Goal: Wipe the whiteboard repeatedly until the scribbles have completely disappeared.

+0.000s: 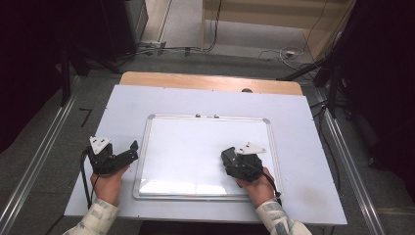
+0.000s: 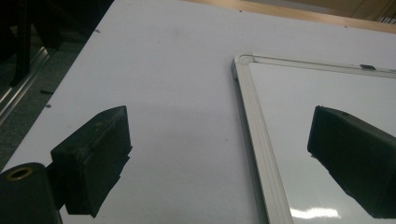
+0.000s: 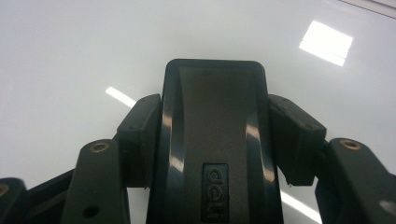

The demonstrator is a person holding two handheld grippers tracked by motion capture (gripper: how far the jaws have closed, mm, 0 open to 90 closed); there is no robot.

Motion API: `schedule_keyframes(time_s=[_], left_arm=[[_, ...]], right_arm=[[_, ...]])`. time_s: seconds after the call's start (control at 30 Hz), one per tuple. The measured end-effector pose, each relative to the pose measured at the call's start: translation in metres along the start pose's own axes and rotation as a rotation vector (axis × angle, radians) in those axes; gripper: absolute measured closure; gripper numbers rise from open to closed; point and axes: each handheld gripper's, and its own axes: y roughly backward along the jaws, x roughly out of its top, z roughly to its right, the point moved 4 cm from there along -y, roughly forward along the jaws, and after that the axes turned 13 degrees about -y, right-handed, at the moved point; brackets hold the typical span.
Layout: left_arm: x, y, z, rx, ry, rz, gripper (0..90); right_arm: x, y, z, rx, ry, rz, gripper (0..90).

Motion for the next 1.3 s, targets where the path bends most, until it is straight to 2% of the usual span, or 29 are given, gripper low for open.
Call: schedule_keyframes(time_s=[0.33, 0.6, 0.8, 1.1, 1.3], left_arm=[[0.000, 0.001, -0.001, -0.002, 0.002, 0.002, 6.5], [0.000, 0.001, -0.001, -0.004, 0.004, 0.003, 6.5], [0.000, 0.001, -0.001, -0.004, 0.003, 0.002, 6.5], [0.001, 0.001, 0.000, -0.007, 0.003, 0.003, 6.5], [0.001, 0.000, 0.000, -0.007, 0.003, 0.003, 6.5]], right_arm=[[0.008, -0.017, -0.041, 0.053, 0.039, -0.007, 38.5], [0.010, -0.023, -0.058, 0.077, 0.060, -0.008, 38.5], [0.013, -0.030, -0.078, 0.102, 0.083, -0.020, 38.5], [0.016, -0.037, -0.100, 0.127, 0.099, -0.026, 38.4], [0.018, -0.042, -0.115, 0.147, 0.127, -0.027, 38.4]])
